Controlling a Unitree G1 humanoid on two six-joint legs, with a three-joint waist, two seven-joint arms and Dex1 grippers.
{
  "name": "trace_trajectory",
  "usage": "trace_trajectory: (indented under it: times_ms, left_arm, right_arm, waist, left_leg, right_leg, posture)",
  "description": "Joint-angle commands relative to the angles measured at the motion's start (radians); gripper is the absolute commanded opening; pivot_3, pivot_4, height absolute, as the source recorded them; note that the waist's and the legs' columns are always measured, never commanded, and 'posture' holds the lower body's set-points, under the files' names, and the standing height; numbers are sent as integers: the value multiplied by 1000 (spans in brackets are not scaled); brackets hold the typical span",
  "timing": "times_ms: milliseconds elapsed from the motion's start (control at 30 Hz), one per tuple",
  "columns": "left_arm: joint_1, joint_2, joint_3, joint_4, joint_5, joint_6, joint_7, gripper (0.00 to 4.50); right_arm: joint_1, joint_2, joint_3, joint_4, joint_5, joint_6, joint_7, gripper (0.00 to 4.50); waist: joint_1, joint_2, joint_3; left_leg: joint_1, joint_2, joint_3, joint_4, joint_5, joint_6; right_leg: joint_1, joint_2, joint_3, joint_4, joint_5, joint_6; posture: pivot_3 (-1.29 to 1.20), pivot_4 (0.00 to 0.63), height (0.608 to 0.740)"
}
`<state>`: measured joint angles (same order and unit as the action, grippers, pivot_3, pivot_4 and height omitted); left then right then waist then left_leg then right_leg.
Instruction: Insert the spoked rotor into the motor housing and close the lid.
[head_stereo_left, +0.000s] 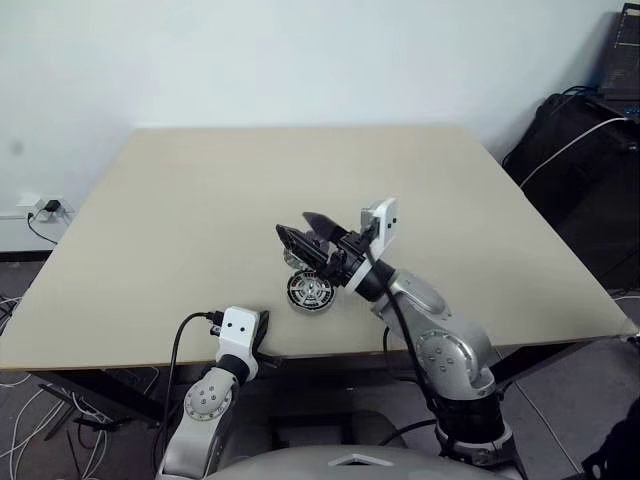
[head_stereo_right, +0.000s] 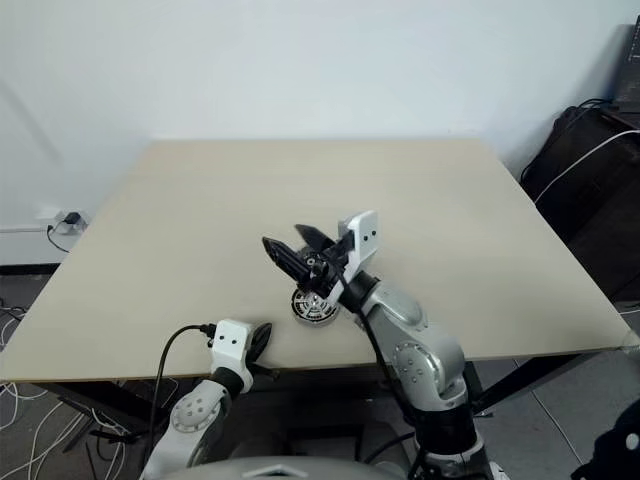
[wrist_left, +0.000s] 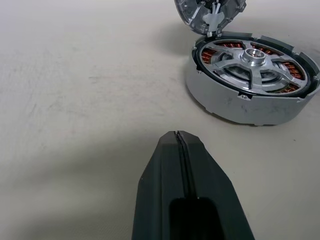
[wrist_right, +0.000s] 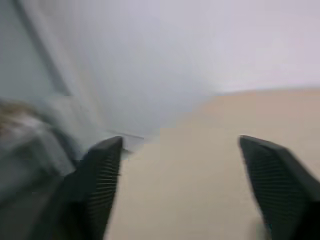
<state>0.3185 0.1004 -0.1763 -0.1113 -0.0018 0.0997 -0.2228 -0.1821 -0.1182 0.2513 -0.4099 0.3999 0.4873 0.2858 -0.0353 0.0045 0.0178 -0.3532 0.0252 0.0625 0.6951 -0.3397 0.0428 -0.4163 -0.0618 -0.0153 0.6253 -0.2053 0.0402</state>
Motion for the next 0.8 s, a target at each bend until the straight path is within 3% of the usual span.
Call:
trace_trajectory:
  times_ms: [33, 233, 500, 633, 800]
  left_arm:
    - [-19, 0, -3, -2, -4, -20, -6, 0]
    - [-15, -1, -3, -1, -5, -23, -5, 0]
    - [-10, -1, -3, -3, -6, -23, -5, 0]
    - [-15, -4, -7, 0, -4, -24, -5, 0]
    - [-11, -8, -7, 7, -5, -34, -1, 0]
  right_arm:
    - [-27, -54, 74, 55, -236, -169, -41, 4474]
    - [-47, -177, 121, 128, -428, -210, 1, 4474]
    - [-134, -499, 266, 75, -493, -114, 437, 4474]
    - [-209, -553, 334, 112, -537, -112, 578, 4474]
    - [-291, -541, 400, 195, -607, -158, 670, 4474]
  waist:
    - [0, 0, 0]
    - [0, 0, 0]
    - [10, -2, 1]
    - [10, -3, 2]
    - [15, -4, 2]
  left_leg:
    - [0, 0, 0, 0, 0, 0]
    - [0, 0, 0, 0, 0, 0]
    - [2, 0, 0, 0, 0, 0]
    - [3, 0, 0, 0, 0, 0]
    - [4, 0, 0, 0, 0, 0]
  right_leg:
    - [0, 0, 0, 0, 0, 0]
    - [1, 0, 0, 0, 0, 0]
    - [2, 0, 0, 0, 0, 0]
    - [2, 0, 0, 0, 0, 0]
    - [4, 0, 0, 0, 0, 0]
  posture:
    - [0, 0, 740]
    - [0, 0, 740]
    - [0, 0, 740]
    - [0, 0, 740]
    - [0, 0, 740]
